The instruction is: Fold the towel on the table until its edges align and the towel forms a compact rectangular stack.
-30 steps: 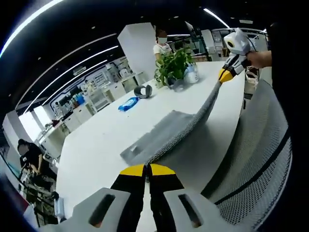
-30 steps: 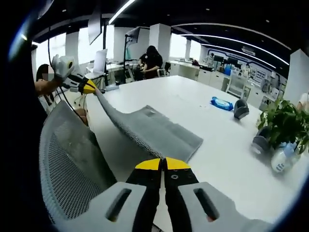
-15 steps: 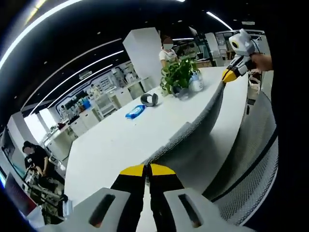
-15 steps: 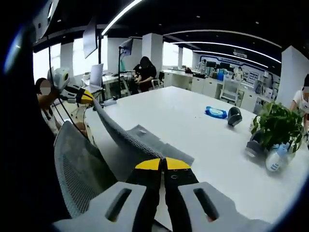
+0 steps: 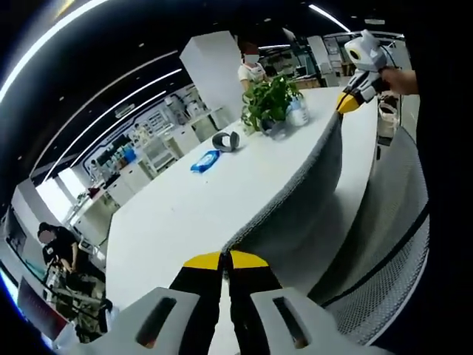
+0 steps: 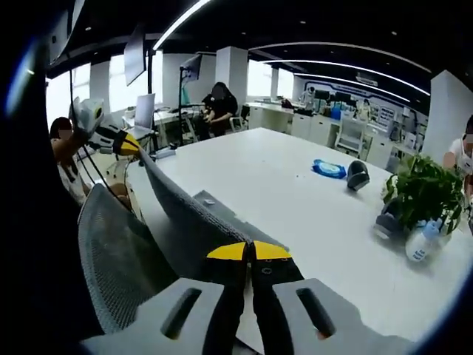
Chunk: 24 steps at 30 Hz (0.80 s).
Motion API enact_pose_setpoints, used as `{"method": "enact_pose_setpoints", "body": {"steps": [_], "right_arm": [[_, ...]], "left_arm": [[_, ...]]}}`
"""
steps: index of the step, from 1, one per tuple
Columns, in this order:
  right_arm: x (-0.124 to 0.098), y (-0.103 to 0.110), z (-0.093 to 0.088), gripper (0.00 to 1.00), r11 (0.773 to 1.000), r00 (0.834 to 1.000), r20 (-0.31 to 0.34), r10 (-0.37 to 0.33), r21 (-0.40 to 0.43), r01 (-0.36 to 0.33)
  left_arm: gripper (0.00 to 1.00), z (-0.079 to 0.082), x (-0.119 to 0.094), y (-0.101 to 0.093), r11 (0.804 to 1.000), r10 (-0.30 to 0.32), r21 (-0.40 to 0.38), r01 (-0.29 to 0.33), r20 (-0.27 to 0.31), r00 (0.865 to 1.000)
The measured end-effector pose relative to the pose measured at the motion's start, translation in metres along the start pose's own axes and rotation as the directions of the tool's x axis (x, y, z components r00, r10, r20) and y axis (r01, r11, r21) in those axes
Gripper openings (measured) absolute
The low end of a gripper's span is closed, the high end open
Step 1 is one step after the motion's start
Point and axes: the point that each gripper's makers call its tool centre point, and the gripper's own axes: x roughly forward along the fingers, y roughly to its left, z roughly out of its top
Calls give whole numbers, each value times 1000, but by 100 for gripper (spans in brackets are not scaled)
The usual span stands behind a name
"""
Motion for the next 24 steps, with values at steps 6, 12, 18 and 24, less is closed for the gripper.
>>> {"method": "enact_pose_setpoints", "body": {"steps": [6,12,18,24], "right_arm": [[9,-5,-1,0,1000,999,-31,-9,-18,9],[20,-16,-9,0,1000,998,-59,-14,-15,13],[30,-21,-16,0,1000,996,-85,-14,-5,13],[44,-25,-24,0,1000,995,-102,8,27,-6]], "left_arm": [[2,-4,11,2,1000,-14,-5,14,-14,1000],[2,-7,26,6,999,-32,-17,31,-33,999],[2,-10,37,6,998,-58,-14,57,-49,997],[2,-20,51,6,995,-98,5,98,-81,992]]}}
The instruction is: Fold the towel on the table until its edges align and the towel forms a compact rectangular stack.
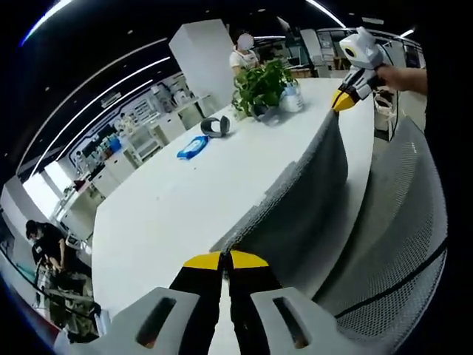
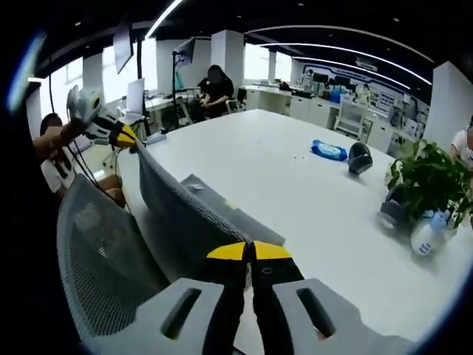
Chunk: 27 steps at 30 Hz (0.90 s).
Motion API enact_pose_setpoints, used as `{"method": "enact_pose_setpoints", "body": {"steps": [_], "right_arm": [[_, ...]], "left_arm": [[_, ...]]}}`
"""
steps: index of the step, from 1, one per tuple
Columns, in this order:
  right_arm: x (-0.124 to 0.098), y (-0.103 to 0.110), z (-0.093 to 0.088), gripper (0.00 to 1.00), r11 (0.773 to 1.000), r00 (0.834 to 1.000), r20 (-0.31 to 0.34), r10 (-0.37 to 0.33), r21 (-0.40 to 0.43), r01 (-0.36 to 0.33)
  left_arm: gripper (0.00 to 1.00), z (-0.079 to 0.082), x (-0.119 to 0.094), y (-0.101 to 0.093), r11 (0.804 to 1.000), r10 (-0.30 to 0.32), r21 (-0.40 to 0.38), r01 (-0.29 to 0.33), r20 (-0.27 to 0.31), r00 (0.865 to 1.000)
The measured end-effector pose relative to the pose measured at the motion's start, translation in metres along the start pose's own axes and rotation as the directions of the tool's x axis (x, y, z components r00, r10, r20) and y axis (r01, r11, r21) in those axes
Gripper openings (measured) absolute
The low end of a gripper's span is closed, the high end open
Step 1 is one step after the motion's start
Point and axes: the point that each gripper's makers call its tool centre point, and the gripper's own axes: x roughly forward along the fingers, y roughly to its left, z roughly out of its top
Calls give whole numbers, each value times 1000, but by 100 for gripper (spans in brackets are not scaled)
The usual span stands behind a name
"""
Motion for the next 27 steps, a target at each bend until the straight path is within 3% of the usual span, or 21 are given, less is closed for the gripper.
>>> {"method": "enact_pose_setpoints", "body": {"steps": [16,27], "right_arm": [[38,-24,-8,0,999,998,-63,32,4,-32],[64,-33,-16,0,999,994,-94,48,24,-46]], "left_arm": [[2,4,40,15,997,-63,43,64,-12,998],[2,-11,73,21,994,-102,38,103,-46,994]]}}
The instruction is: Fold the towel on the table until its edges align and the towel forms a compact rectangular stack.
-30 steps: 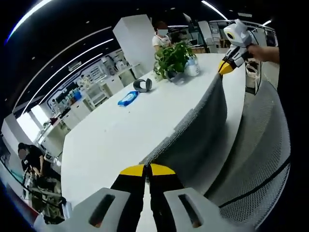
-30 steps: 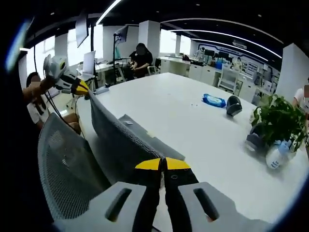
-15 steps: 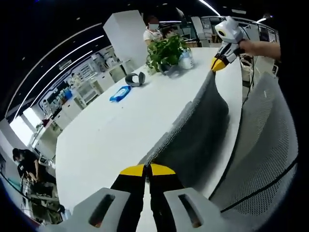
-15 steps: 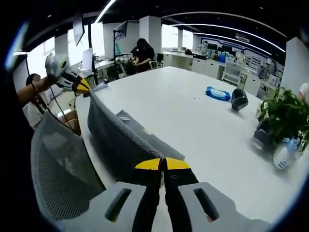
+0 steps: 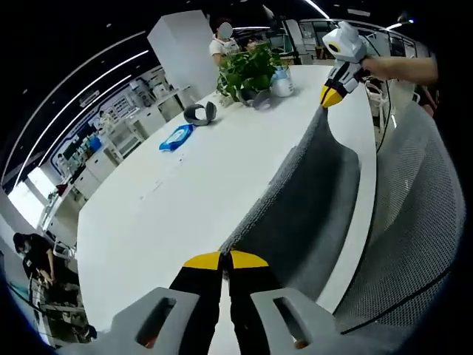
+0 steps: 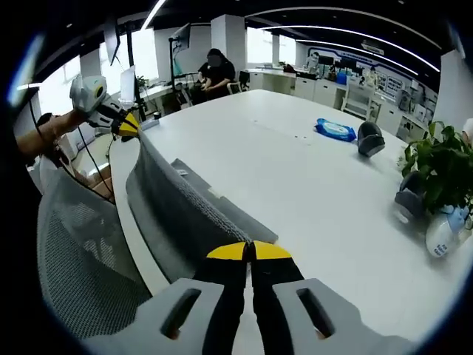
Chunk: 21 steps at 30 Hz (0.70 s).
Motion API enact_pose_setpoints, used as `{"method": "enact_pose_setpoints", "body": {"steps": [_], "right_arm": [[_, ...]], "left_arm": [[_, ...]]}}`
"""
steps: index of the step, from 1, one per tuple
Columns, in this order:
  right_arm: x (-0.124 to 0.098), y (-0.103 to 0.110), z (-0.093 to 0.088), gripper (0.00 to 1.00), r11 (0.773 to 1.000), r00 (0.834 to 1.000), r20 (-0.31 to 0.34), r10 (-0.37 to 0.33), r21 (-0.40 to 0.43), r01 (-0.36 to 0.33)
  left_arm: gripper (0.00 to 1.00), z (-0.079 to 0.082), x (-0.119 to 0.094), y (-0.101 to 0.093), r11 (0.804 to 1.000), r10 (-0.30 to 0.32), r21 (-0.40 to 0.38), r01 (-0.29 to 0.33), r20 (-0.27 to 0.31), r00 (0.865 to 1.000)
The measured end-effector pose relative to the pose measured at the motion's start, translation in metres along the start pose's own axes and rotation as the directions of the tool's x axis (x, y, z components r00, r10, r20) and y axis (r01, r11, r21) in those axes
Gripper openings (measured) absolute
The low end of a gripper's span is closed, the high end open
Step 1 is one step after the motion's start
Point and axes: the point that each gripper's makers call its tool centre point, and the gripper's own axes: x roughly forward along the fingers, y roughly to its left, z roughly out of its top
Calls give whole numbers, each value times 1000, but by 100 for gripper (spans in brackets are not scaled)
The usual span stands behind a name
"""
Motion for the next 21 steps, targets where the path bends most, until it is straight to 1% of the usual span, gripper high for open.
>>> {"method": "enact_pose_setpoints", "body": {"steps": [1,4,14,16,19,21], "right_arm": [[2,-1,0,0,1000,1000,-2,2,0,-2],[10,-2,0,0,1000,1000,-21,6,-17,-6],[35,-14,-6,0,999,998,-67,20,-26,-21],[41,-18,-10,0,1000,997,-79,21,-15,-23],[50,-22,-15,0,999,995,-91,32,9,-31],[54,-24,-18,0,999,994,-102,32,15,-31]], "left_arm": [[2,-4,4,1,1000,-7,-14,7,-7,1000],[2,-8,11,2,999,-17,-34,16,-12,1000],[2,-26,36,7,998,-52,-39,50,-51,997],[2,-28,42,9,995,-77,-64,74,-46,996],[2,-32,50,14,995,-91,-51,87,-67,994],[2,-31,55,16,994,-99,-51,96,-65,993]]}}
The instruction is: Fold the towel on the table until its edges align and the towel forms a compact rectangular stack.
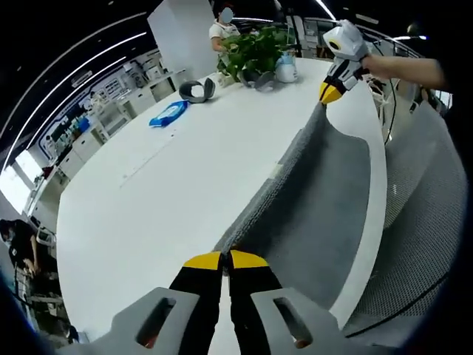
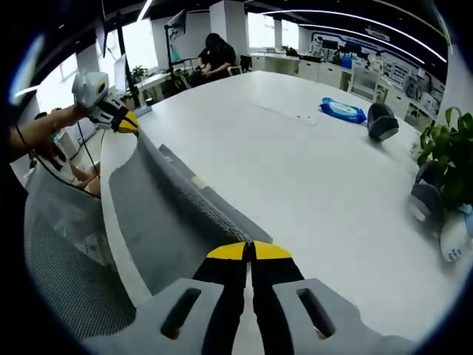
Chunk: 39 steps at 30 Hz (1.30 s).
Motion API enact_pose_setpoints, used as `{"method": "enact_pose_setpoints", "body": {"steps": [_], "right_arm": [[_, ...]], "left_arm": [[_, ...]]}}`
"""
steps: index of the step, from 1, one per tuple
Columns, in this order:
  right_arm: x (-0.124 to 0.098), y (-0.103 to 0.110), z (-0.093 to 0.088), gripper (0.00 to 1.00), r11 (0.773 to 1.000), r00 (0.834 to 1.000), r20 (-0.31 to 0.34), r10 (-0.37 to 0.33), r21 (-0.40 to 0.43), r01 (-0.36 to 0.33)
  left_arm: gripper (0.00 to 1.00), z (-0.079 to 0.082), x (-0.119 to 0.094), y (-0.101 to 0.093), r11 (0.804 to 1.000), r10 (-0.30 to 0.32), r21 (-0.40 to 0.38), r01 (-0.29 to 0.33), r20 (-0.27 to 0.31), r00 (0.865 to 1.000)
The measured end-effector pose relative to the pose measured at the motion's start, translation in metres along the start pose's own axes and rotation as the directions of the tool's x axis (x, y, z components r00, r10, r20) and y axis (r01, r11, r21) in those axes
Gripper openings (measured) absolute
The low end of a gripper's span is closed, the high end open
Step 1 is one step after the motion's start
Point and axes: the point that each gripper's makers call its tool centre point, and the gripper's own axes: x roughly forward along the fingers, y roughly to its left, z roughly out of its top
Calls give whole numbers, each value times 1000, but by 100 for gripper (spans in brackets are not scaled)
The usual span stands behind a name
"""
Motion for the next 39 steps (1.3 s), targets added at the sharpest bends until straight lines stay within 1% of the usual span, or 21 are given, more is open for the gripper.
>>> {"method": "enact_pose_setpoints", "body": {"steps": [4,5,9,15,23,29,32,33,36,37,39], "right_arm": [[8,-6,1,0,1000,1000,-8,0,14,0],[12,-7,-1,0,1000,1000,-21,1,15,0],[23,-10,-5,0,1000,999,-49,0,7,0],[36,-16,-9,0,1000,997,-76,3,3,-3],[51,-19,-18,0,1000,993,-121,5,-11,-7],[61,-23,-26,0,1000,988,-154,-8,-26,4],[63,-23,-27,0,999,987,-158,-25,-49,18],[63,-24,-28,0,998,987,-160,-32,-62,22],[63,-25,-27,0,997,986,-159,-42,-69,31],[63,-25,-27,0,998,987,-156,-44,-61,34],[59,-25,-26,2,998,988,-148,-47,-39,42]], "left_arm": [[2,-3,12,3,1000,-13,2,13,-20,1000],[2,-6,18,4,1000,-21,2,21,-35,999],[2,-13,32,6,999,-33,7,33,-67,997],[2,-22,45,8,998,-52,-23,50,-86,995],[2,-33,65,7,998,-69,-21,67,-123,990],[2,-36,75,7,997,-73,-16,72,-138,988],[3,-36,76,7,998,-65,4,66,-136,989],[3,-35,77,8,998,-53,28,57,-128,990],[9,-37,78,12,998,-23,54,30,-131,991],[10,-36,78,14,999,-17,40,22,-122,992],[12,-35,76,16,1000,1,-13,-2,-117,993]]}}
